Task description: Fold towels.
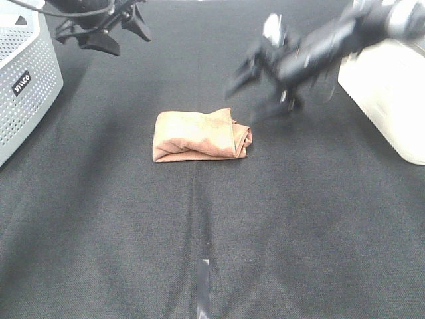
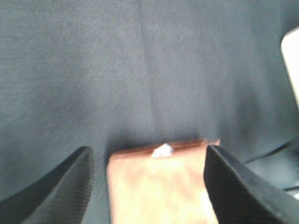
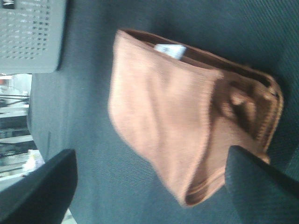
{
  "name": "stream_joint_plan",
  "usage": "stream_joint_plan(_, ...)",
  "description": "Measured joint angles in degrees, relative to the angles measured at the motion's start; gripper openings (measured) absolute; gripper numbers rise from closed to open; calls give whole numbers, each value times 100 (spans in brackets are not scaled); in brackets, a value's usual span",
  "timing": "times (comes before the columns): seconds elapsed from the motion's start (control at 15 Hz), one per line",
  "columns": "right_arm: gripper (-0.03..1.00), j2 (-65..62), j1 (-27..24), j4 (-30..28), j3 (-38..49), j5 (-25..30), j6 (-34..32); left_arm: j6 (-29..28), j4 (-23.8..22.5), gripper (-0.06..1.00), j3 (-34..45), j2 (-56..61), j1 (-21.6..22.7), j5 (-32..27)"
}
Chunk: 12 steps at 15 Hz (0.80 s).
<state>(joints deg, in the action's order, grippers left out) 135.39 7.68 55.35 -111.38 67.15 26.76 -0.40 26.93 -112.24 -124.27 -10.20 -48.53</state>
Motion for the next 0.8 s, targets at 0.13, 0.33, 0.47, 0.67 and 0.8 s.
stream_joint_plan(0.13,81,-401,0,-206,0,57,-6,40,-441,64,0,309,0,-453)
stream_joint_plan(0.33,81,-911,0,-865,0,189,-355,40,-773,64,0,900,0,-1180)
stream_joint_plan(0.47,81,-1089,0,-1163,0,195,-510,40,-917,64,-6,1123,0,-1450)
stream_joint_plan(0.67,81,-1593,0,-2160,0,212,-1077,-6,-1702,64,-6,1742,-97,-2068)
stream_joint_plan(0.8,81,-2017,0,-2939,0,218,-1427,-97,-2086,64,138,2235,-206,-2080)
